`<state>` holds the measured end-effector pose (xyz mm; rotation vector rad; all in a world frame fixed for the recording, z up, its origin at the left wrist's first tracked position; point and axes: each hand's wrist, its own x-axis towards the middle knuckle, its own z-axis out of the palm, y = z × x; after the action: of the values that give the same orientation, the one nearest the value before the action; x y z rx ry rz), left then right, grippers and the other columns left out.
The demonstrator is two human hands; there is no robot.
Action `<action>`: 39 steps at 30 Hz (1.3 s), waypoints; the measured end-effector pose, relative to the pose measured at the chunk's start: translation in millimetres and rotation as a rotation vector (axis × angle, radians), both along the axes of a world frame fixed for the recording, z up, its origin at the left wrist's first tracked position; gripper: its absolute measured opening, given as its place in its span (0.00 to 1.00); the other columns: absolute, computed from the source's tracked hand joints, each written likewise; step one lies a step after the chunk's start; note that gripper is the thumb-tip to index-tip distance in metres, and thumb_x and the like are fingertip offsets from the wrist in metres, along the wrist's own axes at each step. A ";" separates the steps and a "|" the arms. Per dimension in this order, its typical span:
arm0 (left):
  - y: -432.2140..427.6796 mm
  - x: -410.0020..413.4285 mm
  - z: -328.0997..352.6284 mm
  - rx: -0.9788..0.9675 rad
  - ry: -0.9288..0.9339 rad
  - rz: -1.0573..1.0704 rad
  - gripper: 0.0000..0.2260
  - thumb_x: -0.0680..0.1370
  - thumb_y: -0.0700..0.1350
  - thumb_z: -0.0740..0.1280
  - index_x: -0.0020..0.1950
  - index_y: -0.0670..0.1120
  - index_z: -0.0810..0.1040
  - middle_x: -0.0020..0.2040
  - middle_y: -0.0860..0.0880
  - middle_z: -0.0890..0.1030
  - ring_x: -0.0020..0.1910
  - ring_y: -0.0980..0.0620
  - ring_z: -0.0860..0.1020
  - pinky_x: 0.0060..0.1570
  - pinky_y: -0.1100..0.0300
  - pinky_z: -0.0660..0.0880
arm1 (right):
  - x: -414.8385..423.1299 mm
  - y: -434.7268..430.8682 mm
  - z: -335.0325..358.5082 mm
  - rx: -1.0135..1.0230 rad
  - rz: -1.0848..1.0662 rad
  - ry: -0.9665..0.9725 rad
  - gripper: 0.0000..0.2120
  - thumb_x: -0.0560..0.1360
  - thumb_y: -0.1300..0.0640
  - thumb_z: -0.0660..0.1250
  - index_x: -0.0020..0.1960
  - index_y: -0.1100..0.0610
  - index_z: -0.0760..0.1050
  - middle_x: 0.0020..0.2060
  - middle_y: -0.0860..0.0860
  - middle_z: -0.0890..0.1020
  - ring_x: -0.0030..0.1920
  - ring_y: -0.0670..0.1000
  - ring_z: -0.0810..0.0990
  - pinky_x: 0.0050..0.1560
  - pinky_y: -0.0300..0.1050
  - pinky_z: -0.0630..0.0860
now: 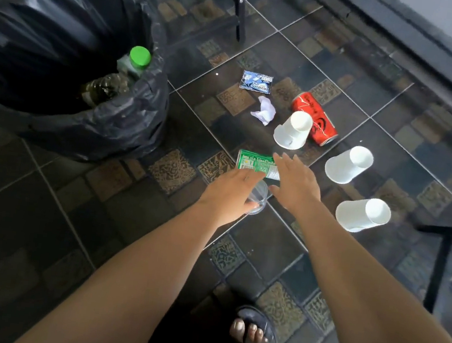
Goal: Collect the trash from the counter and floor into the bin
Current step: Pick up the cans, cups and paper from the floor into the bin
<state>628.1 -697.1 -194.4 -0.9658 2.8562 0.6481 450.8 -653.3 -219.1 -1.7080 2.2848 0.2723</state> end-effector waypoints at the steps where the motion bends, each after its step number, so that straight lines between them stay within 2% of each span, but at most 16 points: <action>1: -0.5 0.9 -0.4 0.016 0.013 0.012 0.29 0.76 0.53 0.70 0.74 0.50 0.64 0.70 0.48 0.72 0.67 0.48 0.71 0.66 0.53 0.70 | -0.1 -1.2 -3.2 -0.024 0.006 0.037 0.36 0.75 0.50 0.69 0.78 0.52 0.56 0.73 0.53 0.67 0.72 0.57 0.65 0.71 0.53 0.61; 3: -1.3 3.5 0.6 0.037 0.028 0.043 0.27 0.76 0.51 0.70 0.72 0.50 0.66 0.67 0.49 0.74 0.64 0.49 0.74 0.62 0.53 0.73 | -0.4 -1.4 -6.6 -0.057 0.000 0.075 0.33 0.74 0.53 0.69 0.75 0.52 0.60 0.66 0.53 0.74 0.65 0.57 0.72 0.66 0.52 0.66; 5: -2.7 6.3 4.0 0.057 0.051 0.085 0.25 0.76 0.51 0.70 0.71 0.50 0.66 0.65 0.49 0.75 0.62 0.49 0.75 0.59 0.54 0.75 | -0.3 1.3 -8.3 -0.073 -0.043 0.045 0.31 0.73 0.54 0.70 0.73 0.52 0.63 0.63 0.53 0.75 0.61 0.58 0.74 0.62 0.53 0.69; 8: -9.5 11.0 13.9 0.062 0.116 0.165 0.24 0.75 0.52 0.71 0.69 0.51 0.68 0.64 0.51 0.76 0.59 0.50 0.76 0.55 0.58 0.74 | -0.6 7.4 -7.2 -0.119 -0.108 -0.062 0.30 0.73 0.52 0.70 0.72 0.53 0.63 0.63 0.55 0.73 0.62 0.58 0.73 0.61 0.54 0.70; 12: -27.0 18.4 41.7 0.083 0.243 0.340 0.20 0.73 0.55 0.72 0.63 0.53 0.72 0.59 0.54 0.77 0.55 0.52 0.77 0.48 0.61 0.70 | 0.7 8.8 7.3 -0.284 -0.154 -0.233 0.32 0.73 0.51 0.70 0.74 0.56 0.62 0.65 0.56 0.72 0.64 0.60 0.70 0.64 0.55 0.68; 17: -57.5 26.7 87.5 0.001 0.456 0.546 0.19 0.72 0.57 0.71 0.59 0.54 0.73 0.56 0.53 0.78 0.54 0.51 0.77 0.53 0.53 0.75 | 15.2 -16.0 44.1 -0.569 -0.194 -0.332 0.33 0.73 0.51 0.71 0.74 0.57 0.64 0.66 0.56 0.74 0.64 0.59 0.72 0.64 0.56 0.68; 22: -83.8 40.2 132.1 -0.132 0.680 0.653 0.19 0.72 0.55 0.72 0.61 0.52 0.74 0.56 0.54 0.78 0.53 0.57 0.74 0.52 0.54 0.75 | 32.4 -55.9 85.0 -0.743 -0.233 -0.400 0.34 0.74 0.48 0.69 0.75 0.55 0.61 0.69 0.53 0.72 0.68 0.55 0.70 0.68 0.55 0.68; 24: -92.9 49.0 148.3 -0.230 0.808 0.689 0.20 0.73 0.54 0.71 0.62 0.50 0.74 0.57 0.53 0.77 0.53 0.60 0.73 0.52 0.60 0.75 | 43.1 -75.3 104.4 -0.822 -0.236 -0.446 0.34 0.73 0.48 0.69 0.75 0.56 0.61 0.68 0.53 0.73 0.67 0.56 0.71 0.67 0.54 0.69; 26: -102.7 62.4 160.2 -0.341 0.898 0.768 0.22 0.73 0.51 0.71 0.65 0.48 0.73 0.61 0.52 0.75 0.57 0.60 0.72 0.53 0.72 0.69 | 56.5 -96.4 127.1 -0.866 -0.217 -0.469 0.35 0.73 0.46 0.68 0.75 0.56 0.59 0.66 0.55 0.75 0.65 0.57 0.73 0.65 0.54 0.70; 27: -108.5 71.1 164.2 -0.378 0.910 0.825 0.22 0.74 0.50 0.71 0.66 0.48 0.72 0.63 0.51 0.74 0.59 0.58 0.72 0.53 0.75 0.66 | 63.7 -108.1 139.0 -0.875 -0.186 -0.469 0.35 0.73 0.45 0.67 0.74 0.56 0.60 0.64 0.55 0.76 0.63 0.58 0.74 0.63 0.54 0.71; 29: -120.9 90.7 163.4 -0.397 0.865 0.937 0.23 0.74 0.46 0.71 0.68 0.49 0.70 0.66 0.50 0.72 0.63 0.54 0.72 0.53 0.74 0.65 | 78.0 -128.6 159.3 -0.880 -0.091 -0.440 0.33 0.73 0.44 0.67 0.72 0.56 0.61 0.61 0.54 0.78 0.60 0.58 0.76 0.58 0.52 0.72; 33: -148.9 131.1 148.0 -0.406 0.686 1.040 0.24 0.73 0.39 0.70 0.68 0.48 0.70 0.68 0.45 0.69 0.65 0.46 0.71 0.60 0.58 0.72 | 111.2 -164.1 187.5 -0.901 0.108 -0.371 0.29 0.73 0.45 0.67 0.68 0.56 0.66 0.56 0.54 0.80 0.54 0.59 0.76 0.51 0.49 0.69; 36: -166.5 149.7 141.3 -0.345 0.612 1.071 0.23 0.73 0.37 0.70 0.66 0.48 0.70 0.68 0.45 0.68 0.64 0.45 0.72 0.59 0.53 0.73 | 143.2 -185.0 187.6 -0.855 0.211 -0.319 0.27 0.72 0.43 0.66 0.66 0.56 0.68 0.53 0.54 0.80 0.52 0.59 0.77 0.51 0.53 0.72; 39: -171.9 162.9 131.8 -0.292 0.517 1.043 0.22 0.73 0.37 0.69 0.65 0.48 0.71 0.69 0.44 0.67 0.64 0.42 0.71 0.60 0.48 0.72 | 171.5 -195.6 173.2 -0.812 0.182 -0.293 0.26 0.73 0.42 0.66 0.67 0.53 0.68 0.56 0.53 0.80 0.55 0.59 0.76 0.54 0.53 0.71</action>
<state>791.0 -869.0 -62.5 -2.7337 2.6548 0.5607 622.3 -848.9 -45.9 -2.1129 2.1401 -0.9356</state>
